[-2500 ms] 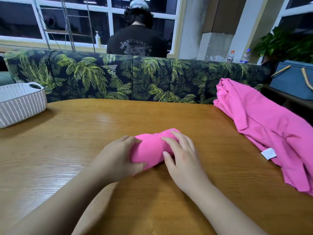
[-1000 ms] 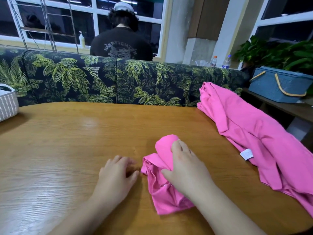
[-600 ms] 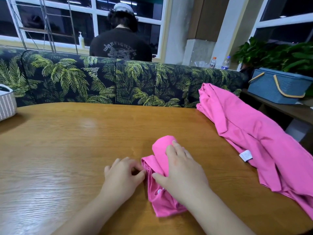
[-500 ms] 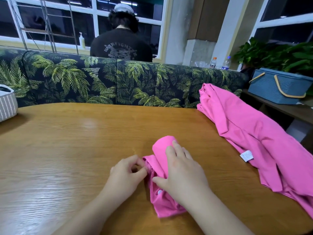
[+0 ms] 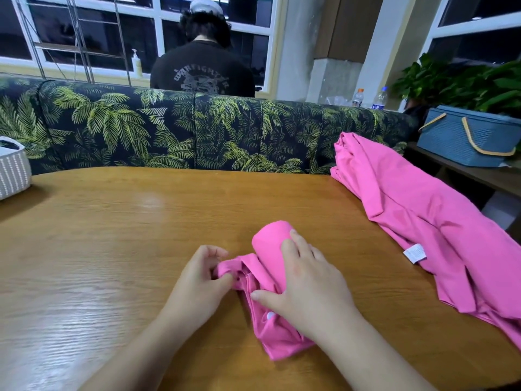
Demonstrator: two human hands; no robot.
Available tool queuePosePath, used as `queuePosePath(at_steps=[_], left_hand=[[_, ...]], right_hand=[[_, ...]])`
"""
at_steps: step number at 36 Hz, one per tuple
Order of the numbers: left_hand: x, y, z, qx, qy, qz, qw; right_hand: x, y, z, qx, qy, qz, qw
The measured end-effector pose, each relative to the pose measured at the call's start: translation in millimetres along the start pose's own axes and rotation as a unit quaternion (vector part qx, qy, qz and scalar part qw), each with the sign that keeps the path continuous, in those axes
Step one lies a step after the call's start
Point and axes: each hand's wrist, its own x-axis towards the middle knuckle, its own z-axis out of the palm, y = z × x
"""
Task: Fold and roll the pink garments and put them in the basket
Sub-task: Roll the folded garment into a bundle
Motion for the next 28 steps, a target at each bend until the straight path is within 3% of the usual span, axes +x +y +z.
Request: queuePosePath(at_steps=[3, 9, 14, 18, 23, 28], left_hand=[[-1, 0, -10, 0.031, -0.020, 0.008, 0.999], [-7, 6, -21, 0.038, 0.038, 0.022, 0.998], [-15, 19, -32, 0.060, 0.044, 0.044, 0.996], [-20, 27, -41, -0.091, 0.012, 0.033, 0.995], [-25, 33, -34, -0.266, -0.088, 0.029, 0.959], [-26, 45, -23, -0.247, -0.088, 0.044, 0.964]], right_hand=[[0, 0, 0, 0.000, -0.001, -0.001, 1.000], [-1, -2, 0, -0.008, 0.005, -0.001, 1.000], [-2, -3, -1, -0.013, 0.008, -0.003, 1.000], [-3, -4, -2, -0.016, 0.010, -0.004, 1.000], [-3, -6, -1, -0.003, 0.010, 0.000, 1.000], [-1, -6, -11, 0.093, 0.038, -0.025, 0.995]])
